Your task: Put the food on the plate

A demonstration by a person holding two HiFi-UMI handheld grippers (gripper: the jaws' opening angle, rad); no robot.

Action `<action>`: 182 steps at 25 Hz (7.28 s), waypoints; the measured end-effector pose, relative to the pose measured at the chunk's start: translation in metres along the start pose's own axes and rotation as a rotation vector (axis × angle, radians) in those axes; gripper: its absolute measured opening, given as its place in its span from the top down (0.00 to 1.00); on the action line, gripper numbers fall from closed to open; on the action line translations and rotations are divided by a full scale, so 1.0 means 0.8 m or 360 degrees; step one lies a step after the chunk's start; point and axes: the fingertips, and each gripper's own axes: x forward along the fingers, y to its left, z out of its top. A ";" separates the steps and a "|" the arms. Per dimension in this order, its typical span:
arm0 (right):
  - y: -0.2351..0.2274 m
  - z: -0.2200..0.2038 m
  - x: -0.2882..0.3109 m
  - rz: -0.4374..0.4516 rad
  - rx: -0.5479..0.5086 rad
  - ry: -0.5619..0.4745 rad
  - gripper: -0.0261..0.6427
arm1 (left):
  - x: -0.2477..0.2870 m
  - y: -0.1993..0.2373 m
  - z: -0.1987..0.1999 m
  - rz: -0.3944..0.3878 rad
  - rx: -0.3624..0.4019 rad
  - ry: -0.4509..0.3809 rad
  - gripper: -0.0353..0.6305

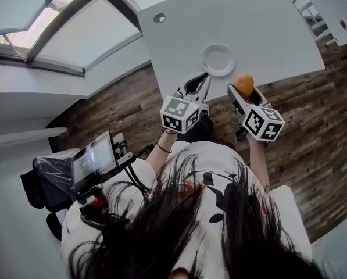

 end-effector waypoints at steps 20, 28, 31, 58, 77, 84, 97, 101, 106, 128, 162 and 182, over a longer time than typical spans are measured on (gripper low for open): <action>-0.039 -0.045 0.228 -0.0182 -0.0401 0.0570 0.41 | 0.062 0.151 0.003 -0.0012 -0.0230 0.0070 0.94; -0.067 -0.062 0.247 -0.0261 -0.0503 0.0688 0.41 | 0.066 0.139 -0.001 -0.0055 -0.0208 0.0095 0.94; -0.074 -0.065 0.248 -0.0272 -0.0532 0.0723 0.41 | 0.068 0.139 -0.001 -0.0048 -0.0209 0.0097 0.94; -0.075 -0.069 0.259 -0.0307 -0.0538 0.0716 0.41 | 0.068 0.150 -0.009 -0.0010 -0.0218 0.0128 0.94; -0.011 0.020 0.161 -0.0100 -0.0141 0.0210 0.41 | 0.056 0.109 0.009 -0.0023 -0.0172 0.0071 0.94; 0.004 0.015 0.083 -0.0052 -0.0198 0.0134 0.54 | 0.035 0.031 0.017 -0.0075 -0.0088 0.0012 0.94; 0.031 -0.024 -0.063 0.0062 -0.0142 -0.0011 0.82 | -0.044 -0.107 -0.018 -0.0049 -0.0046 -0.0043 0.94; 0.038 -0.056 -0.105 0.0101 -0.0112 -0.0012 0.82 | -0.081 -0.143 -0.043 -0.0004 -0.0042 -0.0031 0.94; 0.043 -0.093 -0.141 0.0119 -0.0081 0.0016 0.82 | -0.117 -0.177 -0.067 0.0026 -0.0034 0.0020 0.94; 0.156 -0.192 -0.183 0.0117 -0.0067 0.0019 0.82 | -0.278 -0.181 -0.102 0.0032 -0.0030 0.0003 0.94; 0.328 -0.395 -0.373 -0.0093 -0.0074 -0.0051 0.82 | -0.542 -0.266 -0.209 -0.0165 -0.0184 -0.0066 0.94; 0.308 -0.468 -0.564 0.0177 -0.0165 0.0007 0.82 | -0.633 -0.471 -0.256 0.0095 -0.0133 -0.0141 0.94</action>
